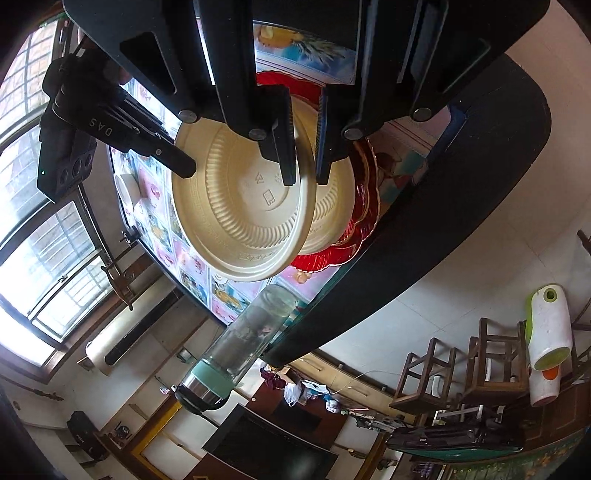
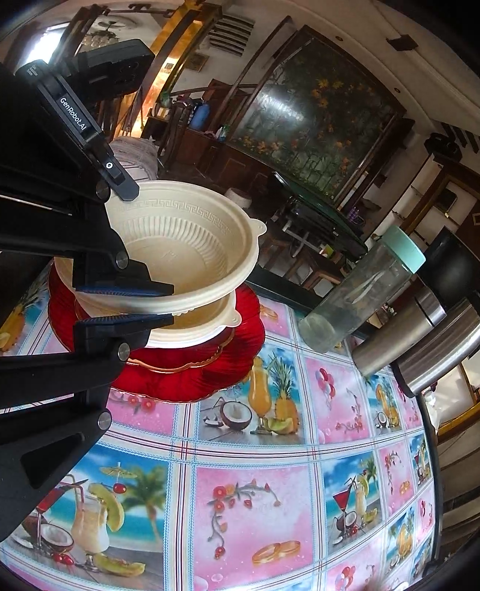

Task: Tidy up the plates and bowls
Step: 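Lift the second cream bowl and lower it onto the bowl stack, then open the left gripper to release the second cream bowl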

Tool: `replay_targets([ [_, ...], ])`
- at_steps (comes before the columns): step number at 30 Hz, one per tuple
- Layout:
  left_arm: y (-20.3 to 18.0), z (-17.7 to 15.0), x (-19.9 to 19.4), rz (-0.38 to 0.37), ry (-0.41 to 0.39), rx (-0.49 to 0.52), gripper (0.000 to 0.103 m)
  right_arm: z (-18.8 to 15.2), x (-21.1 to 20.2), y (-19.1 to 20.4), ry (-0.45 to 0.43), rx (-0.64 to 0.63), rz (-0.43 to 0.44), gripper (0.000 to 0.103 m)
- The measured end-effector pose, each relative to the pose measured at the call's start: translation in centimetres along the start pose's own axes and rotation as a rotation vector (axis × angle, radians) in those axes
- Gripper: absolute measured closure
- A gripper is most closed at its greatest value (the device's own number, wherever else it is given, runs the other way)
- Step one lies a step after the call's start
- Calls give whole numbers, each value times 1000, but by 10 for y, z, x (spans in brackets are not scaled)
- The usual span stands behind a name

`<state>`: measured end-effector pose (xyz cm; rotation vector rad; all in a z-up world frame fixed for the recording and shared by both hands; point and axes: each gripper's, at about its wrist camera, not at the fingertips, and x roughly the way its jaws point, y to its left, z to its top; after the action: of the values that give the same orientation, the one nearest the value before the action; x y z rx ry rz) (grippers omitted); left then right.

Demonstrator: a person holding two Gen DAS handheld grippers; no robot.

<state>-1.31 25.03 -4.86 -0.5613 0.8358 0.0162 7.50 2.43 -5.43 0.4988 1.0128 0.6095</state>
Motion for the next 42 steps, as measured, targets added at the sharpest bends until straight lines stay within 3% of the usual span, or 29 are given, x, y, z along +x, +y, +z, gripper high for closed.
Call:
replay_targets([
  [25,2,-5,5,65,14,26,94,-6,9,0,13,-21,-9,91],
  [32,-12,-11,2,164,-16,115,87,-6,9,-1,21,-20,-4,90],
  [40,-21,-16,1,277,-56,195,69,-7,6,-2,24,-29,-7,88],
  [42,-22,-16,-1,304,-71,208,68,-6,2,-3,14,-32,-1,87],
])
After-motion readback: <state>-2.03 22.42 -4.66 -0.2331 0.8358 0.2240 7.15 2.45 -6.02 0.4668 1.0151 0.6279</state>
